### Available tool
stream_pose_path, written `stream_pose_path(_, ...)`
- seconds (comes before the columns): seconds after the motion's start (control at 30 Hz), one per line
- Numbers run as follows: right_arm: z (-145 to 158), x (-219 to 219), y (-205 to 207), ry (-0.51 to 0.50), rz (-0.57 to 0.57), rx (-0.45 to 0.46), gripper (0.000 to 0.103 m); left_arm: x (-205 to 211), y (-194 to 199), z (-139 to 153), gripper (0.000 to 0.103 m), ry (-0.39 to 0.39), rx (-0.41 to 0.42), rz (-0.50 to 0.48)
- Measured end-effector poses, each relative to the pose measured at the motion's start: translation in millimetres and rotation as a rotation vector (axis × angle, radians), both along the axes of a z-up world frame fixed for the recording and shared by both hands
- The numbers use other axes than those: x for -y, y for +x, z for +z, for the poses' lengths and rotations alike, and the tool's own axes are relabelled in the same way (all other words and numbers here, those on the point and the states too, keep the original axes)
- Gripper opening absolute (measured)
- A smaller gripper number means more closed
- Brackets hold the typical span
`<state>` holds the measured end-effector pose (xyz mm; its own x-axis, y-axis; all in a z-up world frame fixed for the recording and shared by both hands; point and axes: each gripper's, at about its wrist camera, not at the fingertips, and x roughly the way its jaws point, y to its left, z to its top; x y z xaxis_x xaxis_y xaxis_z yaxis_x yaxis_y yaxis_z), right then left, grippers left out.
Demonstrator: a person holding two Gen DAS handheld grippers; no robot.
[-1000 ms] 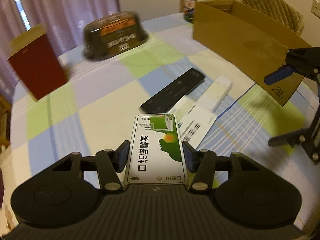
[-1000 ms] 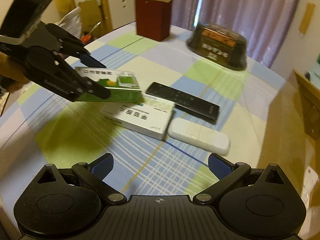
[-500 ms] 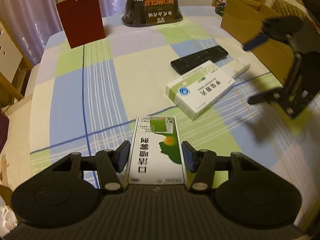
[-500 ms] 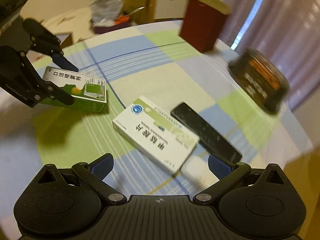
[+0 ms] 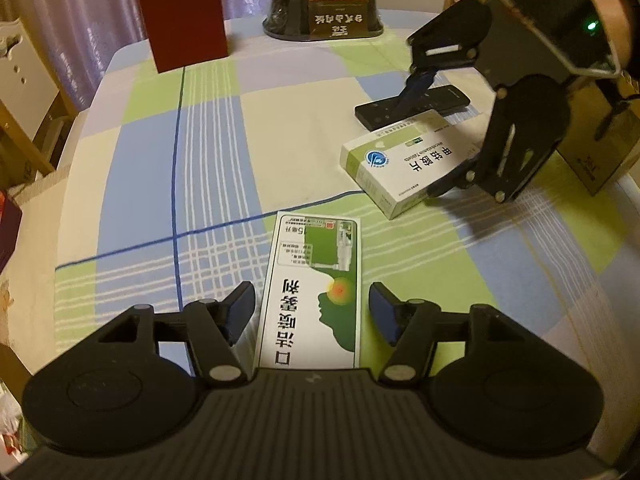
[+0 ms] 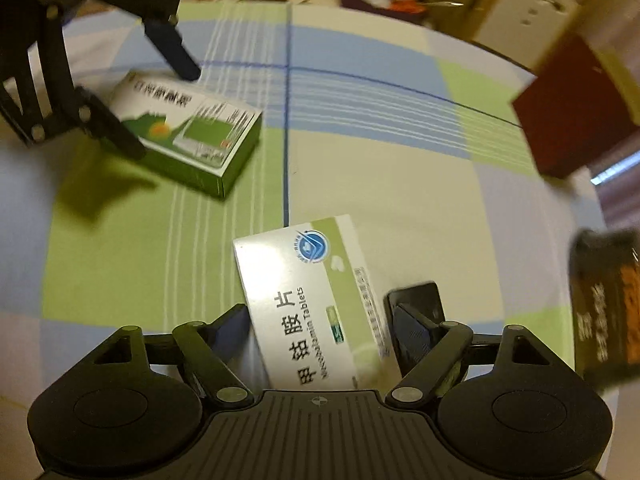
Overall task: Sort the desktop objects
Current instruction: 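Grasp the white Mecobalamin box with the right gripper while the left gripper holds the medicine box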
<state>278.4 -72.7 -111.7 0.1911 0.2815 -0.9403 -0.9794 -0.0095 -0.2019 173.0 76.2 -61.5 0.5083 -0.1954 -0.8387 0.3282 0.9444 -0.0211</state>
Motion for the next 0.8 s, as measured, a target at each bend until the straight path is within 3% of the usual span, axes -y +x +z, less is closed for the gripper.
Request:
stream_pose_path(0.07,-7.5,-3.0,6.0,-0.020,0.020,-0.021,0.082,-1.0,-1.0,-0.6,0.058,-0.007,-0.001,0.009)
stream_pose_path(0.1,-8.5,-3.2,9.7,-0.018,0.009,-0.039,0.077,-1.4,-1.4,-0.7,0.058,-0.010,0.000,0.011)
stream_pose_path(0.23,-9.2,-1.1,16.5,-0.030,-0.077,-0.082,0.075,-1.7,-1.5,-0.9,0.058,-0.023,0.002,0.010)
stream_pose_path(0.43,-8.3,13.5,1.3,-0.006,-0.321,-0.189,0.075,5.2,1.8,-4.0,0.058,0.013,0.001,-0.038)
stream_pose_path(0.8,-17.2,44.9,-40.9,0.064,-0.490,-0.210,0.074,12.8,13.2,-18.3,0.058,0.090,-0.064,-0.120)
